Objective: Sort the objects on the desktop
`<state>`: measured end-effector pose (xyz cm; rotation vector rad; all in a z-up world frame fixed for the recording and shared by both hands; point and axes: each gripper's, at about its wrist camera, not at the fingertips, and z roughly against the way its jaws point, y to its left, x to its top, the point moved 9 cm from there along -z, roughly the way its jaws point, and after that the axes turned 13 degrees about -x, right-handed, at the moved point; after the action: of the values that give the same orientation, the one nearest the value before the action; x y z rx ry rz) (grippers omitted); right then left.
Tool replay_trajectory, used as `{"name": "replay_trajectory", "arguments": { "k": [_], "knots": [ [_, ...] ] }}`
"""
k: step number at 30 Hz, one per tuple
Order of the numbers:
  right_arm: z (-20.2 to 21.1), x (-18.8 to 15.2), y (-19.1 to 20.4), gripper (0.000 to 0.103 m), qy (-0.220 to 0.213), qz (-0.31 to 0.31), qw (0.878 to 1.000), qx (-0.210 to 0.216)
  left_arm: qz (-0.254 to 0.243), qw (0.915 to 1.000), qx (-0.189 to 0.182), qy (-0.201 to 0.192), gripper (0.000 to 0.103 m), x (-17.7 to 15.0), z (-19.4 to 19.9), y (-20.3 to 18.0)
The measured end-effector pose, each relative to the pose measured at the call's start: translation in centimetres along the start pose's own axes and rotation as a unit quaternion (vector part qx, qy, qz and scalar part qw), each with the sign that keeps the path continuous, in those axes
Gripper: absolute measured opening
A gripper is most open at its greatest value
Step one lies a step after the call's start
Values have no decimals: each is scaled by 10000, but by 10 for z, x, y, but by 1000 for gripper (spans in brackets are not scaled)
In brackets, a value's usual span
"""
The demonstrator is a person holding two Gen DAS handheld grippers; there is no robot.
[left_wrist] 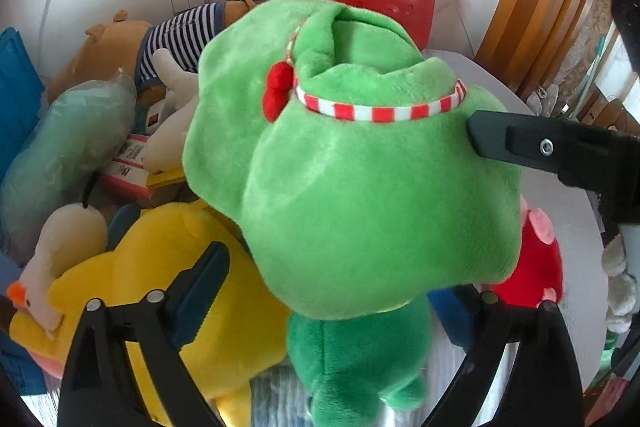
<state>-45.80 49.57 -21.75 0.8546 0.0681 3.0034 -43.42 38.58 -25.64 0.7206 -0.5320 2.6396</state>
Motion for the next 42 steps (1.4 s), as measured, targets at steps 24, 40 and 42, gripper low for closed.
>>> {"name": "replay_trajectory", "arguments": {
  "k": [24, 40, 42],
  "knots": [
    [-13, 5, 12, 103, 4, 24, 9985, 547, -509, 9984, -263, 4, 93, 11, -24, -7],
    [28, -20, 99, 70, -291, 766, 9835, 1611, 401, 9954, 775, -406, 40, 6, 44, 96],
    [31, -23, 94, 70, -358, 707, 9870, 1397, 422, 9944, 879, -397, 40, 4, 45, 105]
  ]
}}
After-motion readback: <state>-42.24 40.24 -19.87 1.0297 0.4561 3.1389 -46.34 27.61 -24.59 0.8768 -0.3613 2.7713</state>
